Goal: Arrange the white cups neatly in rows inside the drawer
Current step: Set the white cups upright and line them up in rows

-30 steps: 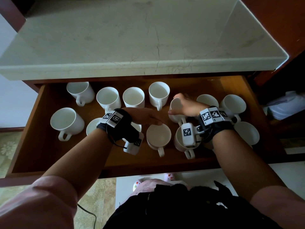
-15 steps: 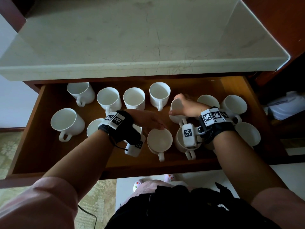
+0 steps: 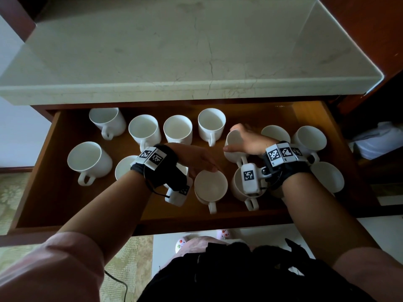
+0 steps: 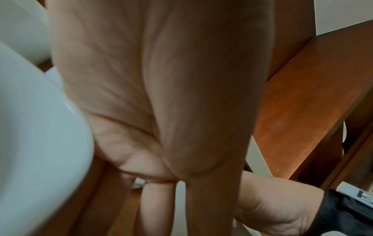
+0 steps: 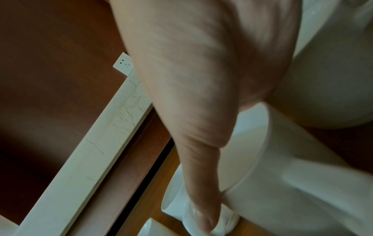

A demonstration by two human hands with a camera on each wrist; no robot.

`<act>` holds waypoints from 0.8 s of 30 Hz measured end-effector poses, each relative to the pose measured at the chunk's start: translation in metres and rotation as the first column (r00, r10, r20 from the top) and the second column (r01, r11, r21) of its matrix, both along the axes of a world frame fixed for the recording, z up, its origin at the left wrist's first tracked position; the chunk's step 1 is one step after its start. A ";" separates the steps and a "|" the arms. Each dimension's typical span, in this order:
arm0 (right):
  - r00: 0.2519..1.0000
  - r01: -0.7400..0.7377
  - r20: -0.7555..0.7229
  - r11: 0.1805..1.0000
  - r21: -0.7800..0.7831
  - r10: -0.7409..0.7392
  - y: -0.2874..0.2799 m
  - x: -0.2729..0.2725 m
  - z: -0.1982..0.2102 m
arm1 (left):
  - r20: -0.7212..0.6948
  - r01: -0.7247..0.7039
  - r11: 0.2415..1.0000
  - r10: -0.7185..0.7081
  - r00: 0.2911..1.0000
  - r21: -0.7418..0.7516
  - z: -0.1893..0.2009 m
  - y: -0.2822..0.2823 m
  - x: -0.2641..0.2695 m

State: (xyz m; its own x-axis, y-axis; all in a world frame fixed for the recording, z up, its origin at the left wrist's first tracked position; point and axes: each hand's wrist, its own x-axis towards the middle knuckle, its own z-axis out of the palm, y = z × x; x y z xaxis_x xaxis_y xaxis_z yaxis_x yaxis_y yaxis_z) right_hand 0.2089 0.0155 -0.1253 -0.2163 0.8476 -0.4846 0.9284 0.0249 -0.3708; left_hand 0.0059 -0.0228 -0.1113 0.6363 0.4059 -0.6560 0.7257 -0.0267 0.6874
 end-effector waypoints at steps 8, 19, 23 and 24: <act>1.000 0.007 -0.009 1.000 0.002 -0.007 0.000 0.000 0.000 | 0.010 0.020 1.000 -0.020 1.000 0.016 0.000 0.001 -0.002; 1.000 0.006 -0.003 1.000 -0.005 -0.006 0.000 -0.001 -0.001 | 0.019 0.016 1.000 -0.016 1.000 0.005 -0.003 0.001 -0.002; 1.000 0.013 0.023 1.000 -0.020 -0.013 0.001 -0.003 -0.002 | 0.051 -0.043 0.999 0.042 0.998 0.029 -0.001 0.004 -0.006; 0.999 0.015 0.033 1.000 -0.016 -0.015 0.002 -0.004 -0.002 | 0.079 -0.101 0.994 0.097 0.992 0.044 0.002 0.006 -0.009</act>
State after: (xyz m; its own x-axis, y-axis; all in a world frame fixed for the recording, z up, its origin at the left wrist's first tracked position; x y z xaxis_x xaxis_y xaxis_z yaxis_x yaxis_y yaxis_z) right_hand 0.2052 0.0174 -0.1277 -0.1871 0.8425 -0.5052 0.9404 0.0049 -0.3402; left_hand -0.0029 -0.0170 -0.1090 0.6391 0.4991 -0.5853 0.6718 0.0085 0.7407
